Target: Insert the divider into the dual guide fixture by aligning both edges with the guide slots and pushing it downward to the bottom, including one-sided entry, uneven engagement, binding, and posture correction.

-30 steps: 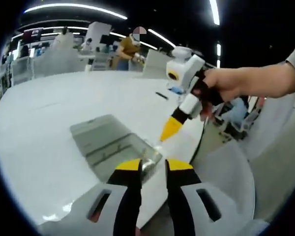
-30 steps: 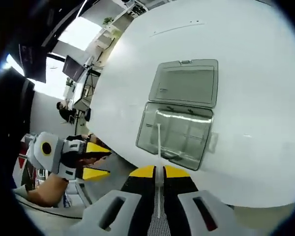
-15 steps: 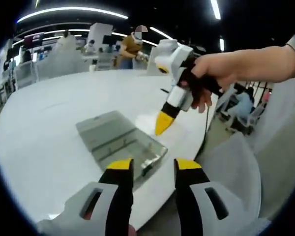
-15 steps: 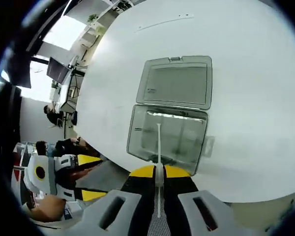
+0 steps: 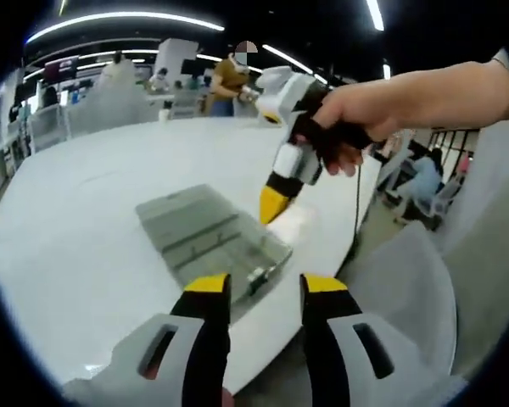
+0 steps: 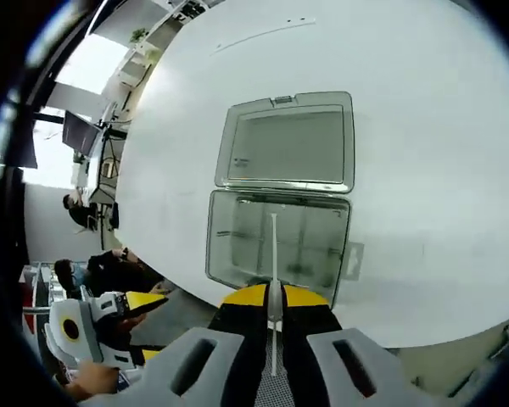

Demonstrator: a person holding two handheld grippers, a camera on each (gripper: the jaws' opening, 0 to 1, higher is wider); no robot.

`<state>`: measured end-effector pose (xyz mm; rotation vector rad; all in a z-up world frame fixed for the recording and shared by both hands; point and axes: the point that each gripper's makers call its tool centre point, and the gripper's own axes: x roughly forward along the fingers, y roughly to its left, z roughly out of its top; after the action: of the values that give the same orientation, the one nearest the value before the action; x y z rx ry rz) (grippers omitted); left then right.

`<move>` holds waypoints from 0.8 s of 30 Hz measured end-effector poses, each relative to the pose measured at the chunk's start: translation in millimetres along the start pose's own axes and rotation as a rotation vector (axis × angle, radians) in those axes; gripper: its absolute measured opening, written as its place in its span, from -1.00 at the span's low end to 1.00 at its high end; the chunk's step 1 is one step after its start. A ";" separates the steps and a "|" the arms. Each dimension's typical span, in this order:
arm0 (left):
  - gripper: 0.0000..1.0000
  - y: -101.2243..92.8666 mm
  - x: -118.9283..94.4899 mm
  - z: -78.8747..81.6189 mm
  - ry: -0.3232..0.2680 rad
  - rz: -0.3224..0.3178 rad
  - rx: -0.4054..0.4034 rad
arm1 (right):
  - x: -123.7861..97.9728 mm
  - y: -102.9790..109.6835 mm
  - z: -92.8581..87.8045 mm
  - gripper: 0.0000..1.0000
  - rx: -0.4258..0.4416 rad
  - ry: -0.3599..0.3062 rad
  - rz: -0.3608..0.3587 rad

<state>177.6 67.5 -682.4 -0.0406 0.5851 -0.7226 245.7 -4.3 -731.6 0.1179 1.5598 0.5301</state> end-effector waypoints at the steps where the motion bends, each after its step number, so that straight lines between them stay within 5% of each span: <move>1: -0.39 -0.1 0.0 0.0 -0.001 0.000 -0.001 | 1.4 -0.4 0.4 -1.00 0.004 0.001 -0.004; 24: -0.38 4.0 0.4 -7.1 0.003 0.008 -0.005 | 20.1 -6.9 6.1 -1.00 0.058 0.037 -0.054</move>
<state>176.6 71.4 -689.5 -0.0422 0.5896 -0.7133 251.8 -0.9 -752.6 0.1104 1.6103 0.4470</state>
